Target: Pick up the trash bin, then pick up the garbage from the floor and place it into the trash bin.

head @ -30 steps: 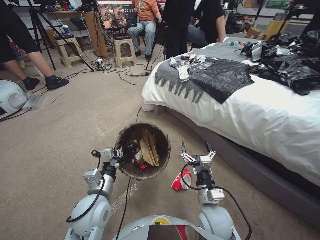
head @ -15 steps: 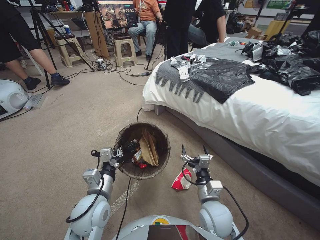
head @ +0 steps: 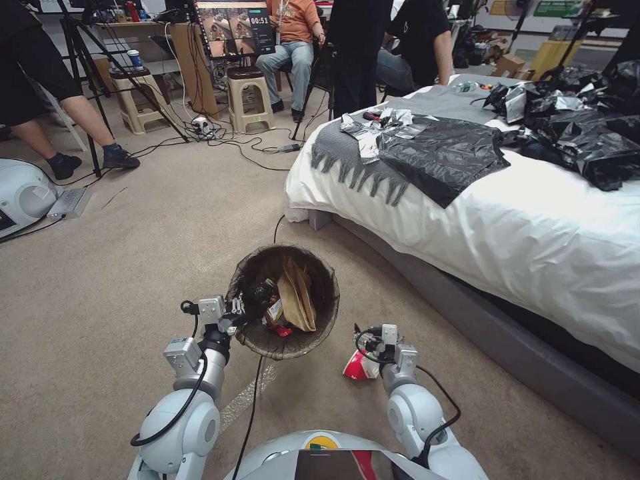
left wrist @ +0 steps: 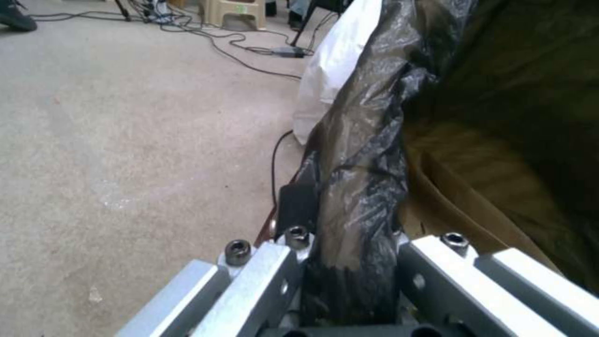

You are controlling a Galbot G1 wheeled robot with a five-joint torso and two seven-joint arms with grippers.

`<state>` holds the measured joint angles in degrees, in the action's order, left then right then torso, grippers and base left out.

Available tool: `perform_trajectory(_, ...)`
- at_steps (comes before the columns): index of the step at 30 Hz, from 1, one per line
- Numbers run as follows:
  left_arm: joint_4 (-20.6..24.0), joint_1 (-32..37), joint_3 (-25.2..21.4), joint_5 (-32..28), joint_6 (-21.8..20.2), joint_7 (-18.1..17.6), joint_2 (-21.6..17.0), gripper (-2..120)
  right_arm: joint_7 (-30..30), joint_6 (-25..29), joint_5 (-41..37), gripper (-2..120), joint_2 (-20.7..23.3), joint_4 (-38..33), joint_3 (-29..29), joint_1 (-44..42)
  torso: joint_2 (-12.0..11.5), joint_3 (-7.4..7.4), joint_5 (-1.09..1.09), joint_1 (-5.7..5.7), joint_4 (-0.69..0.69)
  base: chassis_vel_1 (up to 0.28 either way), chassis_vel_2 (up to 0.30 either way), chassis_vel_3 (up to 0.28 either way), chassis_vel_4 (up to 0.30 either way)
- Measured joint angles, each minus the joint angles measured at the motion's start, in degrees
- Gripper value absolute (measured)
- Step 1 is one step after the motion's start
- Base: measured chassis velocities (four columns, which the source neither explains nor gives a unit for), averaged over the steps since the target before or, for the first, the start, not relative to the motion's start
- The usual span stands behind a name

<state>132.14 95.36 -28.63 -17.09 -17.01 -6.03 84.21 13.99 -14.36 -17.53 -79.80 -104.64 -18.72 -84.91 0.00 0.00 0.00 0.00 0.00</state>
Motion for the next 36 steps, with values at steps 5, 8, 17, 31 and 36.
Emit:
perform_trajectory(5, -0.21, -0.07, 0.31, 0.04, 0.01, -0.03, 0.01, 2, -0.47, -4.67, -4.95, 100, 0.02, 5.66, 0.24, 3.24, 0.00, 0.00, 0.00, 0.00, 0.00, 0.000, 0.000, 0.000, 0.000)
perform_trajectory(8, -0.28, -0.08, 0.35, 0.07, 0.02, -0.07, -0.02, 2, -0.49, -6.52, -6.72, 100, 0.05, 8.74, 0.48, 4.86, 0.00, 0.00, 0.00, 0.00, 0.00, 0.000, 0.000, 0.000, 0.000)
perform_trajectory(17, -0.20, 0.13, 0.52, 0.13, 0.01, -0.36, -0.08, 2, -1.03, -7.04, -7.08, 100, -0.66, 18.76, 1.12, 8.35, 0.00, 0.00, 0.00, 0.00, 0.00, 0.000, 0.000, 0.000, 0.000)
perform_trajectory(31, -0.06, 0.20, 0.48, 0.16, 0.00, -0.65, -0.08, 2, -1.91, -4.45, -5.85, 91, -0.92, 24.25, 0.29, 9.39, 0.00, 0.00, 0.01, 0.00, 0.00, 0.000, 0.000, 0.000, 0.000)
perform_trajectory(36, -0.07, 0.16, 0.48, 0.16, -0.02, -0.68, -0.08, 2, -1.99, -3.73, -5.64, 76, -0.97, 24.72, 0.19, 9.38, 0.00, 0.00, 0.00, 0.00, 0.00, 0.000, 0.000, 0.000, 0.000)
